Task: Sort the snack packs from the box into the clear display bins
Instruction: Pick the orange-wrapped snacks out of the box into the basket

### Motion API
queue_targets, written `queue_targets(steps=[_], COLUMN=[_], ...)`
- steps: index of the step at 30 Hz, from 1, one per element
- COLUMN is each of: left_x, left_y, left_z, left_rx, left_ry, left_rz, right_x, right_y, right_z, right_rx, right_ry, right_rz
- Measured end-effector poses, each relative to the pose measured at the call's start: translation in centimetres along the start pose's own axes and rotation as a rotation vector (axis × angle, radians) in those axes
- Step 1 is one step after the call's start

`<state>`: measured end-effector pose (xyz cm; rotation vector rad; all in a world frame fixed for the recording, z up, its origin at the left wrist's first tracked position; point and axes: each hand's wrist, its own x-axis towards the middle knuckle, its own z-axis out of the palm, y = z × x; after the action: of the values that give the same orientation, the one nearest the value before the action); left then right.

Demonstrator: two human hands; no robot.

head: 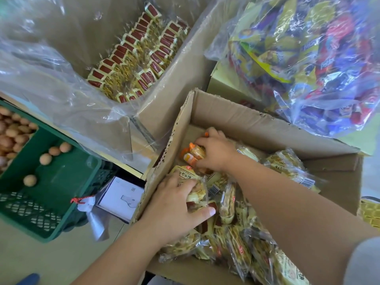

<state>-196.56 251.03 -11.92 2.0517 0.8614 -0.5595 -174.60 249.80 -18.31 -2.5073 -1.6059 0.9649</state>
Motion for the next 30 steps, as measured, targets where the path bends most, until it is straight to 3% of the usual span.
queue_targets(steps=[7,12,14,17,26,30], left_x=[0.1,0.0,-0.1,0.1,0.8,0.4], left_y=[0.5,1.1,1.7,3.6,14.2,18.1], left_z=[-0.3,-0.7,-0.5,0.2,6.7,11.3], left_rx=[0.003,0.022,0.138,0.327,0.452,0.506], left_ry=[-0.054,-0.071,-0.05,-0.015,0.104,0.01], left_rz=[-0.029,0.008,0.024,0.076,0.41,0.448], right_x=[-5.5,-10.6,-13.1,-17.4,-33.1,-39.1], right_y=[1.1,1.2,1.5,2.7,11.4,18.2], right_z=[-4.2,-6.6,-7.4,-8.1,-5.8,-3.5], right_rx=[0.377,0.52,0.548,0.572,0.667,0.62], right_ry=[0.304,0.496,0.558,0.629,1.047,1.137], right_rz=[-0.129,-0.161,-0.143,-0.094,0.096,0.304])
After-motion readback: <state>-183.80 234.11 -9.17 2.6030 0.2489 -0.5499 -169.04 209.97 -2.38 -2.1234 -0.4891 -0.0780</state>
